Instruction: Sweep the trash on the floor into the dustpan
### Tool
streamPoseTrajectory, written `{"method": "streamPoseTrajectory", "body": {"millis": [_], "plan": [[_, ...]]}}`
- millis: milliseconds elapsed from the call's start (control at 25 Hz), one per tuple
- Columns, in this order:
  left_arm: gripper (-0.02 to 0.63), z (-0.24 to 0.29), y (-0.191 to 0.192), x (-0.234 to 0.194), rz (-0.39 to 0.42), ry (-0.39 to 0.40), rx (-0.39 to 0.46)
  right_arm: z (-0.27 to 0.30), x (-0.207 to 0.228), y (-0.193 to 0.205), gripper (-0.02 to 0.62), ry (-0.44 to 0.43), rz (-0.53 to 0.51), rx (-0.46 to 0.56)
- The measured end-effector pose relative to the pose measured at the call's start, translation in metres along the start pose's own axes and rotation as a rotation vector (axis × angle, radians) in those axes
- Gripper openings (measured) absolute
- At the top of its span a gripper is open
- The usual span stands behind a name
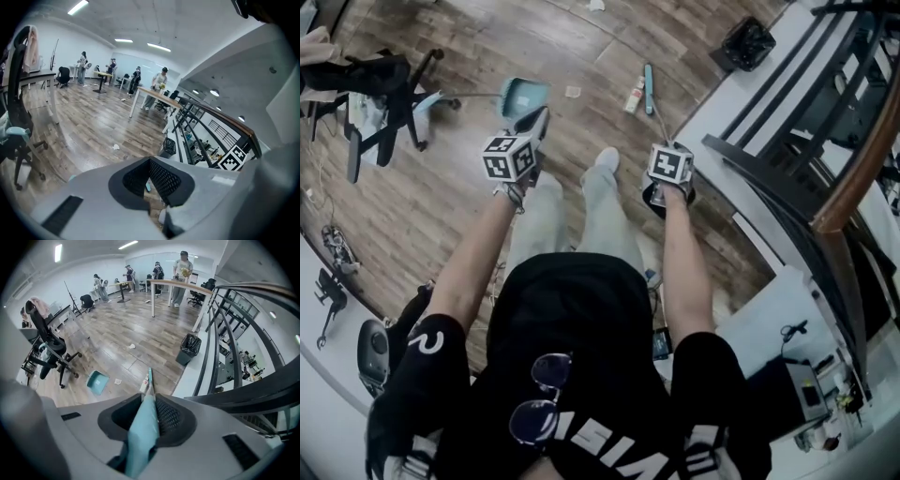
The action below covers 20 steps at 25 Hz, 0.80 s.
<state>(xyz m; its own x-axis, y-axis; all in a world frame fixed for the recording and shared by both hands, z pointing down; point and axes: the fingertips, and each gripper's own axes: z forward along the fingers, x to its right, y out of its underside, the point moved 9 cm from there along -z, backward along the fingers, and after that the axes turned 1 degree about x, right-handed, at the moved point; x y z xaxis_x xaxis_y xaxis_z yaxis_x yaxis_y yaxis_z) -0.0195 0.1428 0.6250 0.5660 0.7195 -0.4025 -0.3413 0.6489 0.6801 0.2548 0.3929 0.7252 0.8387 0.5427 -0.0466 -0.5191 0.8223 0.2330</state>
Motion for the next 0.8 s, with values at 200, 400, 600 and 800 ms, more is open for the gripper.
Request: {"method": "streamPoseTrajectory", "body": {"millis": [200,400,600,800], "plan": [[-0.002,-0.022,0.011,-0.022,-0.030,-0.012,0.006,-0.002,-0.036,0.007,0.084,0.013,-0.046,0.020],[-0.002,-0.046,0.023,-0.057,-0.050,-0.037,-0.008,-0.004,-0.072,0.012,0.084,0.006,-0.012,0.022],[-0.002,-0.068,0.028,-0.091,-0.074,-0.042,0.000,-0.008,-0.111,0.019,0.083,0.008,0.000,0.010],[-0.003,-0.085,0.024,-0.128,-0.072,-0.034,0.005,-0.009,-0.156,0.023,0.084,-0.002,0.003,-0.010]]}}
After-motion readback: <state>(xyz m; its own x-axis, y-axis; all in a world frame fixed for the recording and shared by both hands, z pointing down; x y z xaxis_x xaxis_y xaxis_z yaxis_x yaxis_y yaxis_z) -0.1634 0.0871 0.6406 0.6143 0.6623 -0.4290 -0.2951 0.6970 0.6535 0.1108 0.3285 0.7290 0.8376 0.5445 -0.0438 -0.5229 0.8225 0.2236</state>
